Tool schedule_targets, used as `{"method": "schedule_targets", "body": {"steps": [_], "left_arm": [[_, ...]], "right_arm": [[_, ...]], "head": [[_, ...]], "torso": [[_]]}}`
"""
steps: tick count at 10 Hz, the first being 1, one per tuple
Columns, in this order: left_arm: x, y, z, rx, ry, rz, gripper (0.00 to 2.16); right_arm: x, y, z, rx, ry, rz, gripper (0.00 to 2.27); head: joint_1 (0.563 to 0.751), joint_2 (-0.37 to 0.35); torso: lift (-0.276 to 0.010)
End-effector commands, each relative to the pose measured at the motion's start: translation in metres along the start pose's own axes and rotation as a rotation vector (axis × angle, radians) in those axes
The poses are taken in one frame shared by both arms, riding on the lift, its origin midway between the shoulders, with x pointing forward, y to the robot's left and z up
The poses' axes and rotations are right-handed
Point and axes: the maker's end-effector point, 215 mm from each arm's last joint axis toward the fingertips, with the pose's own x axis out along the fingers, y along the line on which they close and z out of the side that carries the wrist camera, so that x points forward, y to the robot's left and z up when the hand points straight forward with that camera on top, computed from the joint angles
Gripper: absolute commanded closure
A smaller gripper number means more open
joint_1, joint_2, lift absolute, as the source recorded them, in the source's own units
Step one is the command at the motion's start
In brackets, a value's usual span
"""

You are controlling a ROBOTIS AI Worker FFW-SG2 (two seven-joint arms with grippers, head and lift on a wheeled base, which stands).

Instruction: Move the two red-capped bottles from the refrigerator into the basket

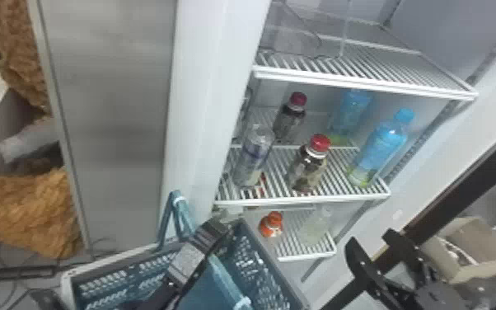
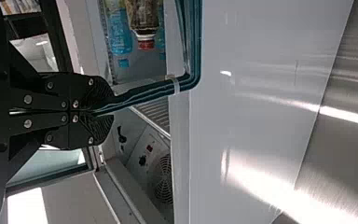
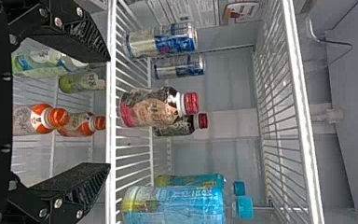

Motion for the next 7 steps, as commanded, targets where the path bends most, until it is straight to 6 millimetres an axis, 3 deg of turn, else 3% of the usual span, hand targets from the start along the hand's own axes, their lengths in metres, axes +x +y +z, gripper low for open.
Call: {"method": "schedule_targets", "body": {"steps": [1, 7], "left_arm": [[0.001, 0.000, 0.000, 0.002, 0.001, -0.002, 1.20], [0.005, -0.003, 0.000, 0.009, 0.013, -0.009, 1.20]], "right_arm": [[0.009, -0.005, -0.003, -0.002, -0.008, -0.007, 0.23], [0.044, -0.017, -0.002, 0.028, -0.066, -0.038, 0.23]], "head": [[0.695, -0.350], [0.695, -0.350]], "torso": [[0.000], [0.000]]}}
